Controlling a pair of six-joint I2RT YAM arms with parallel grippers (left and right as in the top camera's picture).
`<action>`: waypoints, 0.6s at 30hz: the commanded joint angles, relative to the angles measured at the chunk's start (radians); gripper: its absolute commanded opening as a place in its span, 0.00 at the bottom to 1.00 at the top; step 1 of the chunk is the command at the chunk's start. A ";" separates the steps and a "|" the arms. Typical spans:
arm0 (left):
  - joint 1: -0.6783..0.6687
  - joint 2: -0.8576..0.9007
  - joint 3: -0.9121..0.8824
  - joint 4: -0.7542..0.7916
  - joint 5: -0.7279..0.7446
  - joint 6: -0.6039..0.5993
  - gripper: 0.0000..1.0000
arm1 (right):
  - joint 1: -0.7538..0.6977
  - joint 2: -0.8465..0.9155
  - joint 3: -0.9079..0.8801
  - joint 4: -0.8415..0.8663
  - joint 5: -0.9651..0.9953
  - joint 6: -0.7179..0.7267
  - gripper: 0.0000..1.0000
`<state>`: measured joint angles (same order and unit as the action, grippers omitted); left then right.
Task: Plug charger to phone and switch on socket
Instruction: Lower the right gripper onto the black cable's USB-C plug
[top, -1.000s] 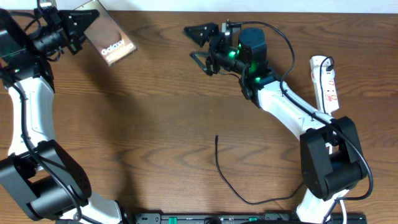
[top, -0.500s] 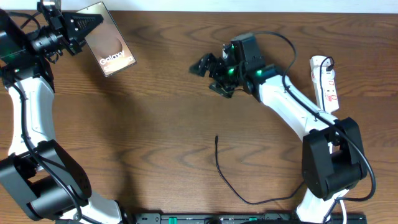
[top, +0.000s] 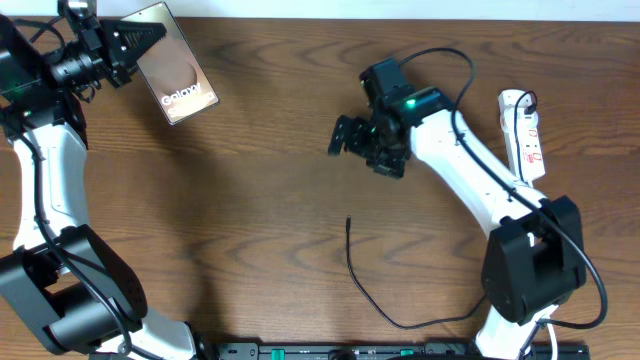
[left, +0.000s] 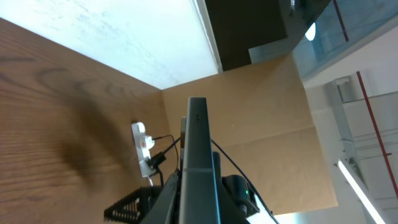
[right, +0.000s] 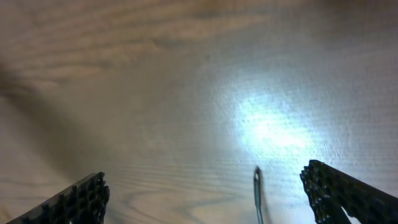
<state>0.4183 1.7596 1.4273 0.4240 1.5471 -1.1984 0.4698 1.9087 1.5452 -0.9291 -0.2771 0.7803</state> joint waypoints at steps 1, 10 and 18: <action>0.004 -0.024 0.016 0.008 0.023 0.020 0.08 | 0.055 0.031 -0.001 -0.015 0.043 -0.019 0.99; 0.004 -0.024 0.016 0.005 0.024 0.019 0.07 | 0.153 0.179 -0.004 -0.061 0.061 0.016 0.99; 0.004 -0.024 0.016 0.005 0.024 0.021 0.08 | 0.164 0.232 -0.004 -0.066 0.039 0.019 0.99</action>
<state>0.4183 1.7596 1.4273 0.4225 1.5475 -1.1847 0.6258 2.1399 1.5433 -0.9939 -0.2367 0.7853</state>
